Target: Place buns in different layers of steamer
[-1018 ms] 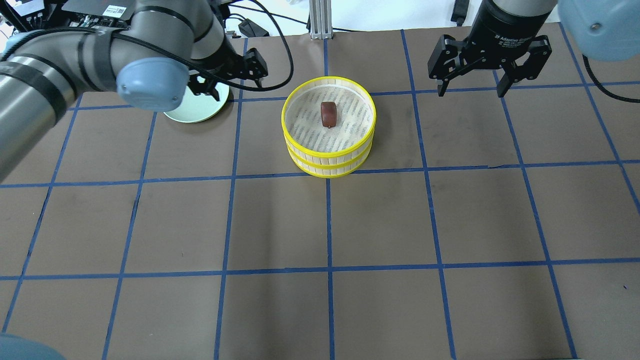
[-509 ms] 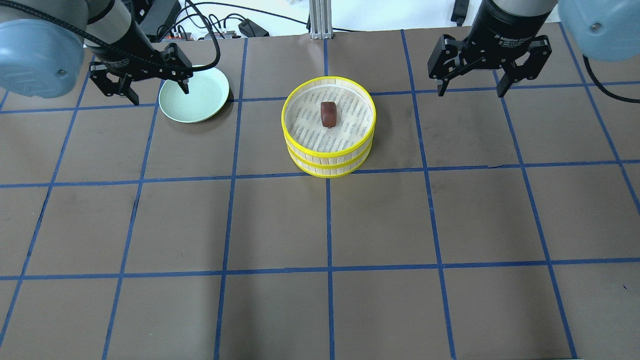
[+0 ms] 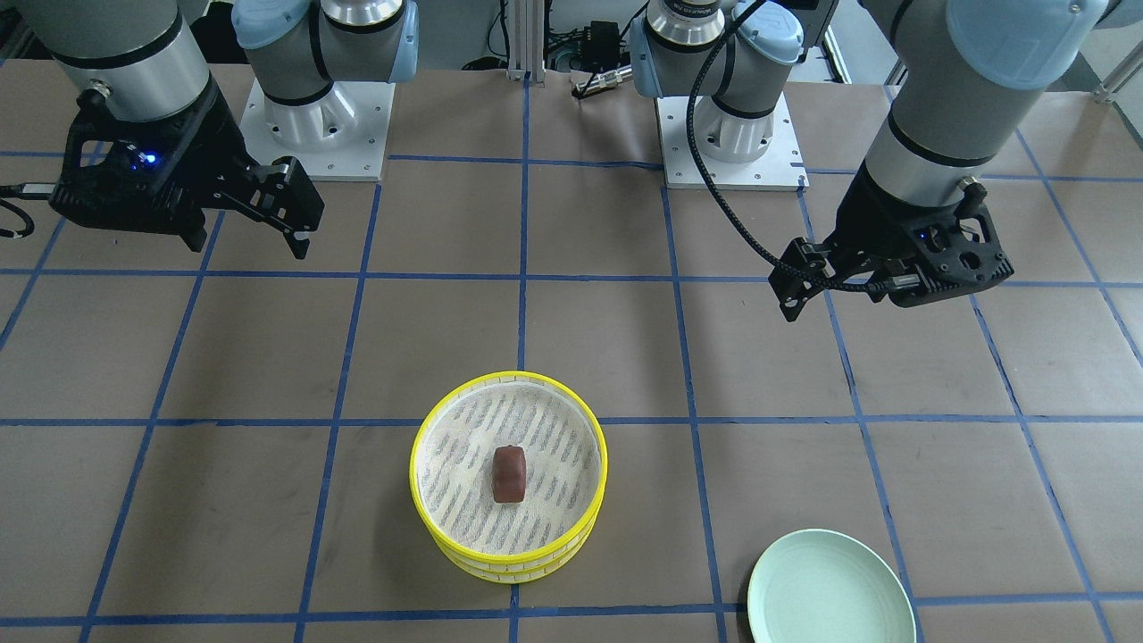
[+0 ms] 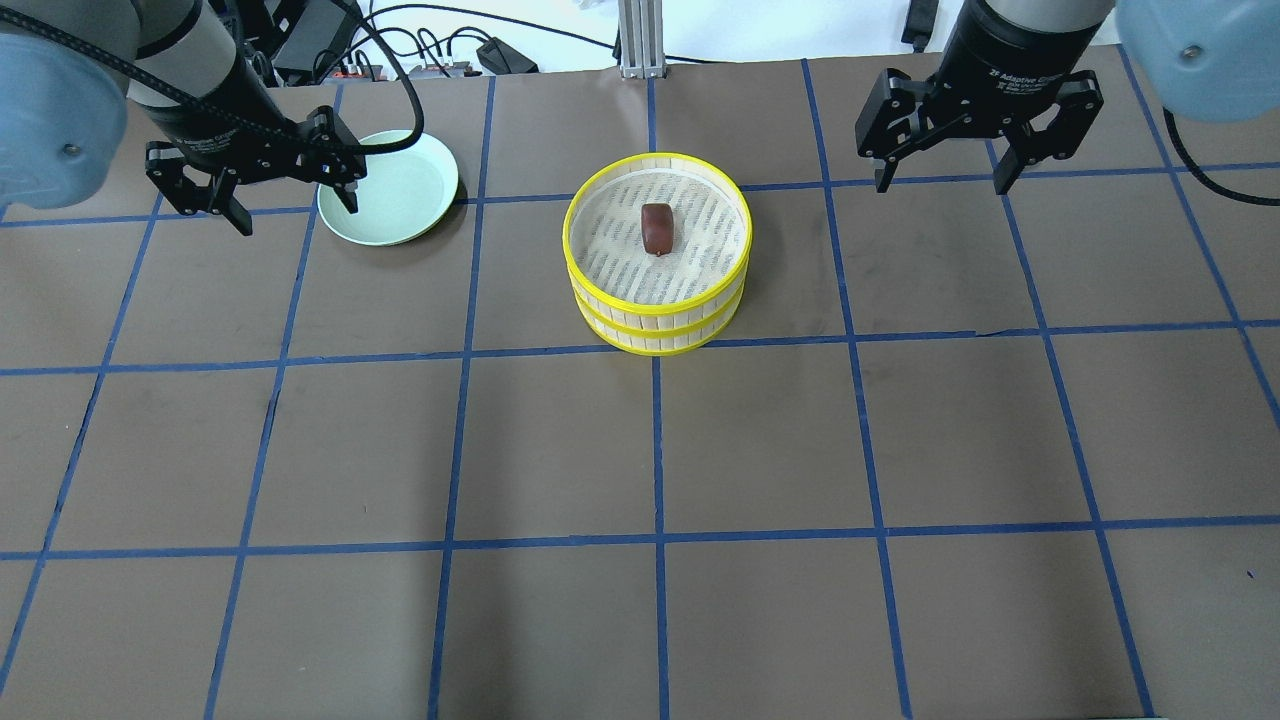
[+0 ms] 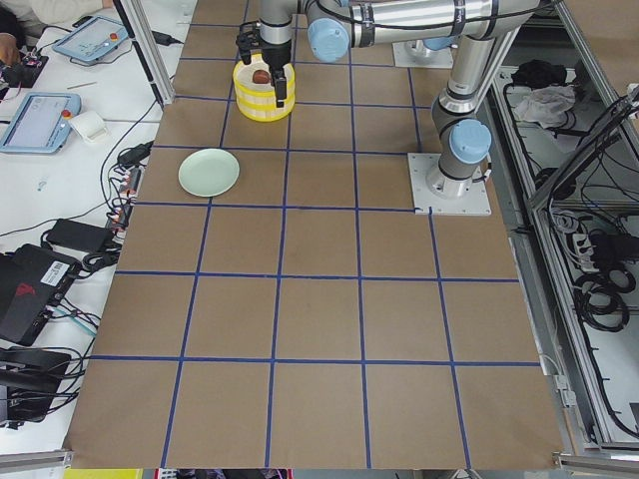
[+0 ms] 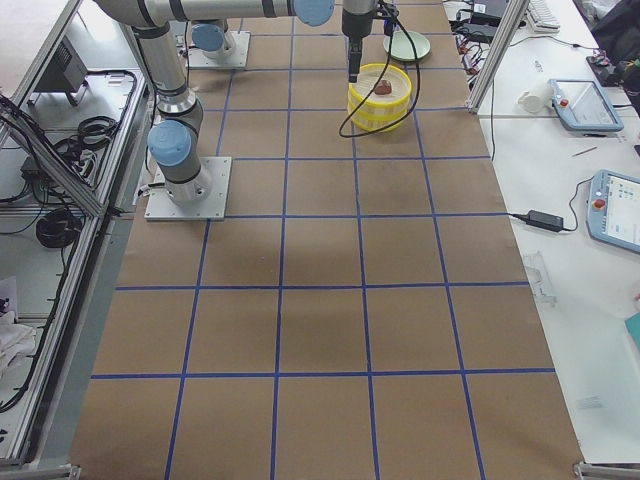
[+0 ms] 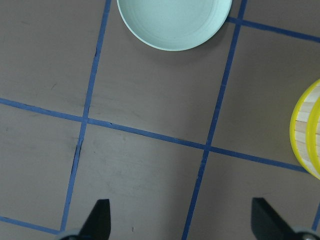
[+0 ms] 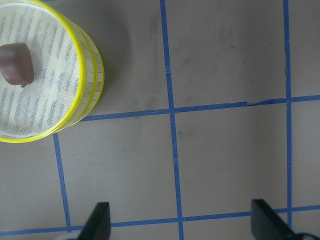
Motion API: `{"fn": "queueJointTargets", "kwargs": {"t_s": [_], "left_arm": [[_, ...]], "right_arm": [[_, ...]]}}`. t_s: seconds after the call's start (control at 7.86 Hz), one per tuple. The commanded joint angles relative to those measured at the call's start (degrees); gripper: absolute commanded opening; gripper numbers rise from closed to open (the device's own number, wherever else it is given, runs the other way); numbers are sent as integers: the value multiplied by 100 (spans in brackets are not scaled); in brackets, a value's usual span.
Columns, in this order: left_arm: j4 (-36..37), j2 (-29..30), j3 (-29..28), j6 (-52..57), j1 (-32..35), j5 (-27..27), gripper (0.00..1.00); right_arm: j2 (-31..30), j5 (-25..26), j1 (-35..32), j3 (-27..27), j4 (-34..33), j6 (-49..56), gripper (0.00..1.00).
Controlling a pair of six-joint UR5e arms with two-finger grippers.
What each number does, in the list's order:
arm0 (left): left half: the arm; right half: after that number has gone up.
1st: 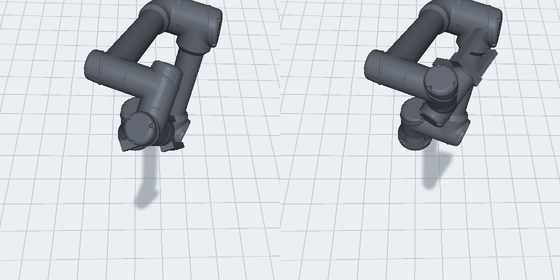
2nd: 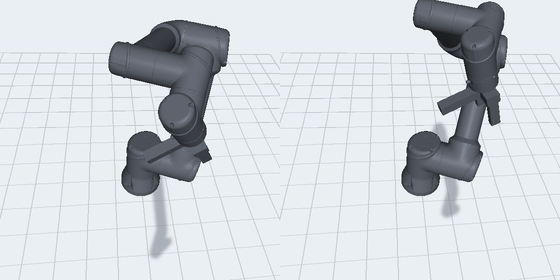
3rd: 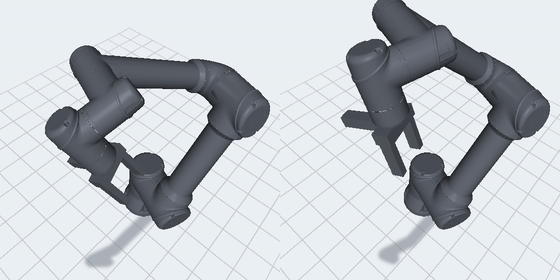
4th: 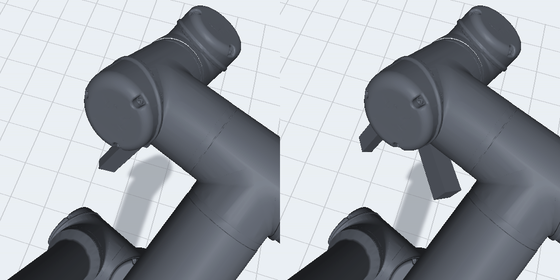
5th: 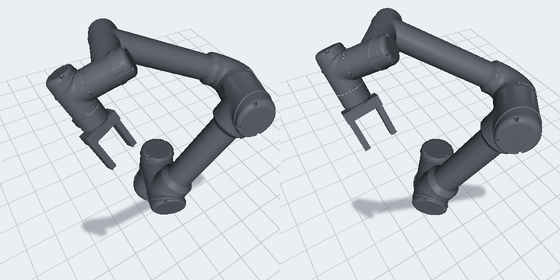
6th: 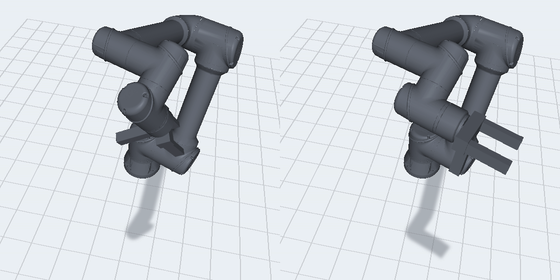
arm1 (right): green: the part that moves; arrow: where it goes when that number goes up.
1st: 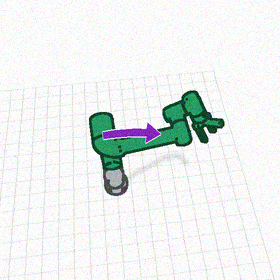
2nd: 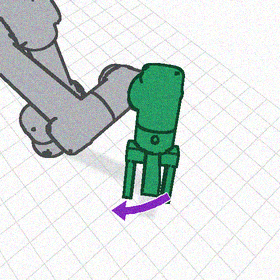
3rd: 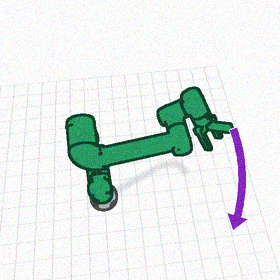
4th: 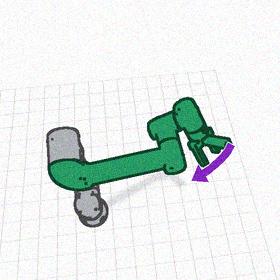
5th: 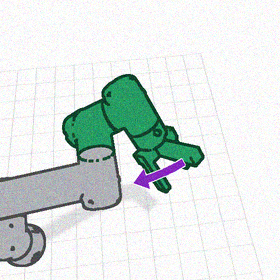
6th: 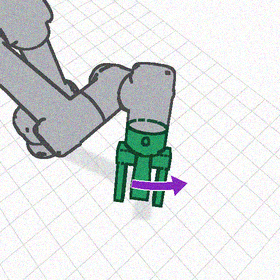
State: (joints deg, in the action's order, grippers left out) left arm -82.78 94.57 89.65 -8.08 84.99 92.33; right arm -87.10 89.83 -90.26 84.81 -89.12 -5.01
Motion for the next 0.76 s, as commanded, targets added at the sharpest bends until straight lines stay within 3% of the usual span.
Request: {"fn": "queueJointTargets", "kwargs": {"t_s": [0.0, 0.64], "left_arm": [[-300, -149, 149, -61, 341, -39, 100], [-379, -123, 210, -71, 439, 4, 100]], "right_arm": [[0, 0, 0, 0, -26, 9, 100], [0, 9, 0, 0, -53, 9, 100]]}}
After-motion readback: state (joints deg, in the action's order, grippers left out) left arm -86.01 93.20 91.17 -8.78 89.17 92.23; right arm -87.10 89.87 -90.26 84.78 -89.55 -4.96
